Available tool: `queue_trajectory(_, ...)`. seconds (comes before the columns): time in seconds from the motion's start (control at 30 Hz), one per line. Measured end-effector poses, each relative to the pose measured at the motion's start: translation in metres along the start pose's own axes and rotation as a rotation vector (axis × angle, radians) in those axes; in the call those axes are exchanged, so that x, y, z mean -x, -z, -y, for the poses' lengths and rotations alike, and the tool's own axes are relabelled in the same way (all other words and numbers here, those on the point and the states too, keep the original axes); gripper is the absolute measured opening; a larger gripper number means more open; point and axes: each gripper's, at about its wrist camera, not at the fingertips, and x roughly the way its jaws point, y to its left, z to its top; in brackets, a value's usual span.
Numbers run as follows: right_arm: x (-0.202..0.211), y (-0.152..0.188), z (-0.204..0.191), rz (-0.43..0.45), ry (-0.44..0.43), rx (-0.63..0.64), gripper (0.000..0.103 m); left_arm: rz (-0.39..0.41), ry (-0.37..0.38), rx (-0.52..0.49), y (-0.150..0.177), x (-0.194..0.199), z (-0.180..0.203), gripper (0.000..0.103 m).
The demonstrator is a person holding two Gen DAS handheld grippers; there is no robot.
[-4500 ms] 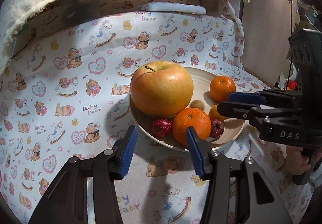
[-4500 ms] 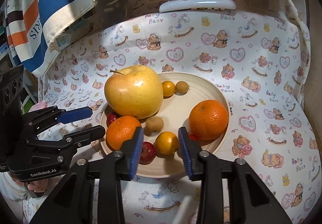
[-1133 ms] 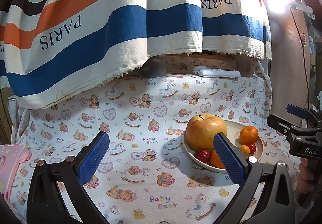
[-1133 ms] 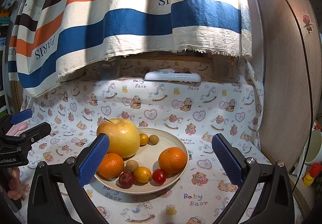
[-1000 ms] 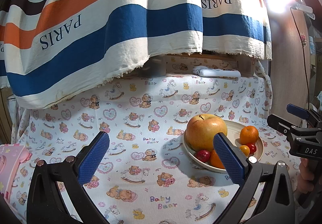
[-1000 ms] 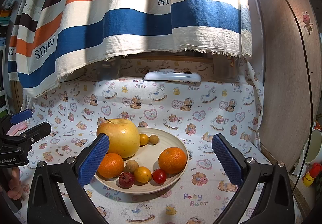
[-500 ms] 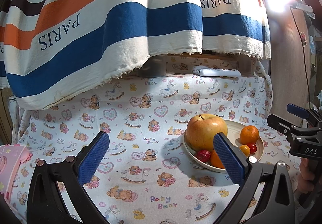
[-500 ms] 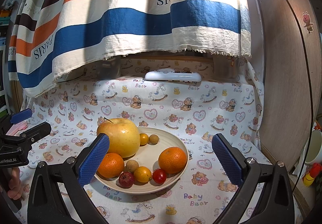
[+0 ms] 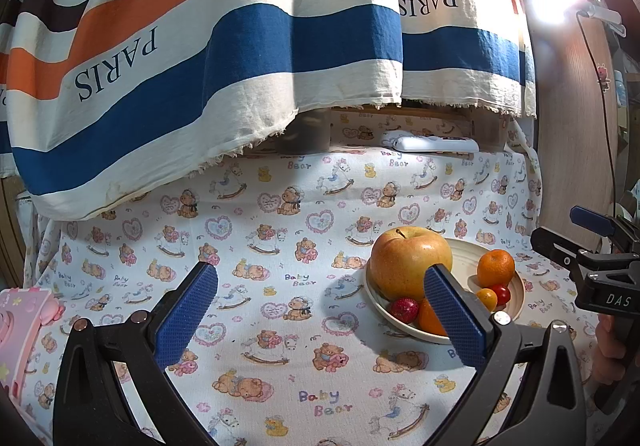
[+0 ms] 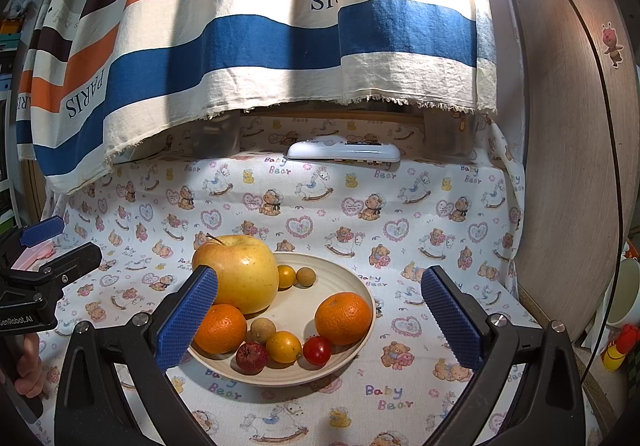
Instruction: Organize fruits
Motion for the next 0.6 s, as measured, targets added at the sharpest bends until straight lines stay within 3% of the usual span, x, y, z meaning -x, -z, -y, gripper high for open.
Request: queue_trajectory(0.6,0.0006,0.0009,-0.0008,-0.001,0.000,0.000,0.102,0.000,0.002,-0.001,0.0000,-0.0005,-0.0008,0.103)
